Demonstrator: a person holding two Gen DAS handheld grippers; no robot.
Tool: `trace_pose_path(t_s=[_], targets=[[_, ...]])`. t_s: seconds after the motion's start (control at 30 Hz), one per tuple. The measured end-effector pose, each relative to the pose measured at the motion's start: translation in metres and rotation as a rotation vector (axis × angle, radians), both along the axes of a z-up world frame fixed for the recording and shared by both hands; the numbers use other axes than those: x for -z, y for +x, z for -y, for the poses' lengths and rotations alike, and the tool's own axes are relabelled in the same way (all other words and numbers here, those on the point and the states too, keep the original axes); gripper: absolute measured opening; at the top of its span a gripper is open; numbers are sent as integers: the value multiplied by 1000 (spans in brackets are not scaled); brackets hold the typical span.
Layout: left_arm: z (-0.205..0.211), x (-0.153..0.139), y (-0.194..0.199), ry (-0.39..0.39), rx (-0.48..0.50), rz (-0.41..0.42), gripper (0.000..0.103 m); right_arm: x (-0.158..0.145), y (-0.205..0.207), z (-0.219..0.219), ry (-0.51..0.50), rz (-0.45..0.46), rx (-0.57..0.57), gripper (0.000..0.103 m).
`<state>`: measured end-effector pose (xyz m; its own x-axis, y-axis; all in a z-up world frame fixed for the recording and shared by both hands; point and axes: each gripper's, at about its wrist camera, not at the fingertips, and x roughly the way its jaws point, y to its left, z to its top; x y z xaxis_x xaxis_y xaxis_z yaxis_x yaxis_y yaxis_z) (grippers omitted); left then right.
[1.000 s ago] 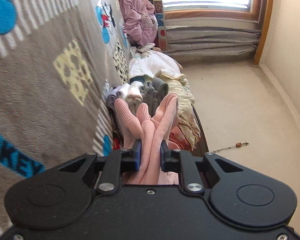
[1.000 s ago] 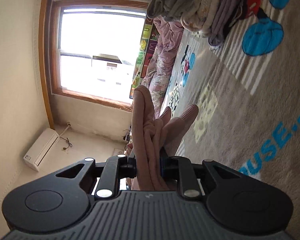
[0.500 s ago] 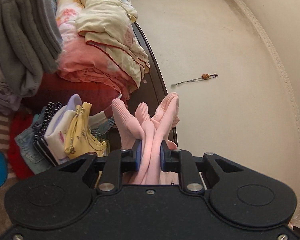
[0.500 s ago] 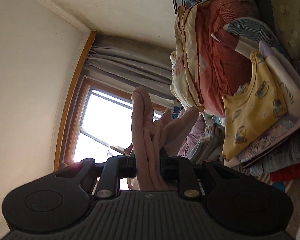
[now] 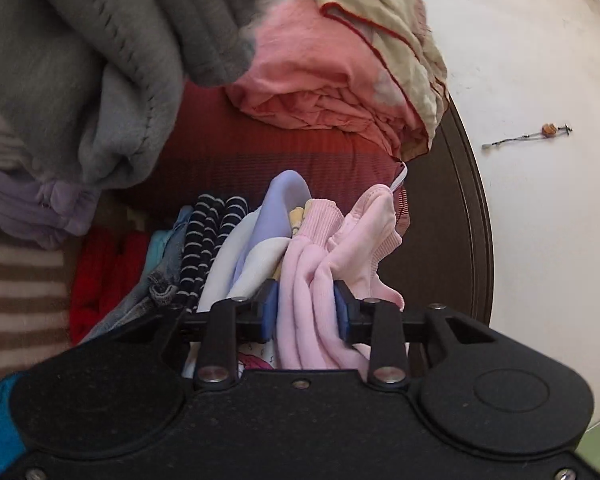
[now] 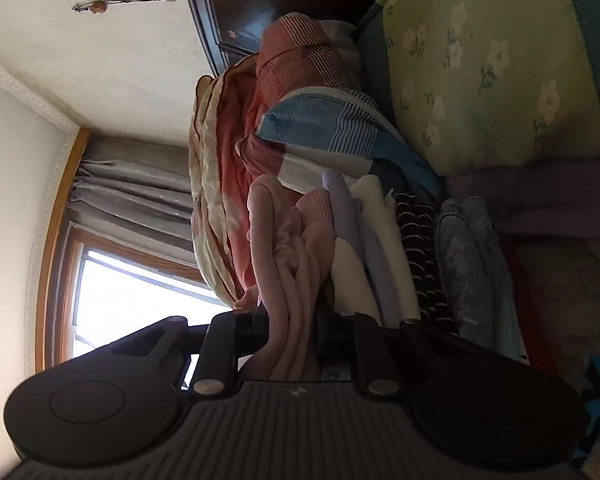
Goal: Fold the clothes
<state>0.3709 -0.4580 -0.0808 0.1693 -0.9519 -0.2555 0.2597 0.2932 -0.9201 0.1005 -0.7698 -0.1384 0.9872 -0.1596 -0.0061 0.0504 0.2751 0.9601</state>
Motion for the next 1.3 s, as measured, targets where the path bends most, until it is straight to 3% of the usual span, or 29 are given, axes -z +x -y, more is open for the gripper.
trace_pose_path(t_s=[0.1, 0.23, 0.3, 0.37, 0.43, 0.47, 0.63, 0.77, 0.97, 1.3], targets=[[-19, -22, -10, 20, -65, 106, 37, -29, -10, -10, -134, -27, 41, 41], [-42, -48, -35, 48, -89, 282, 44, -66, -37, -35, -406, -102, 142, 42], [-50, -52, -55, 68, -69, 339, 48, -76, -47, -47, -475, -100, 132, 42], [-57, -57, -74, 88, -49, 395, 59, -85, -51, -63, -528, -172, 127, 47], [-61, -61, -96, 146, -38, 430, 73, -92, -55, -80, -564, -247, 122, 66], [-62, -64, -106, 173, -33, 455, 74, -95, -59, -88, -562, -275, 120, 69], [-59, -88, -162, 360, -20, 685, 95, -117, -80, -142, -607, -472, 123, 103], [-65, -101, -195, 470, -40, 785, 102, -136, -94, -170, -665, -566, 154, 103], [-68, -117, -228, 611, -90, 882, 103, -153, -98, -189, -697, -728, 123, 103], [-76, -140, -248, 622, -105, 919, 103, -176, -113, -210, -754, -751, 106, 103]])
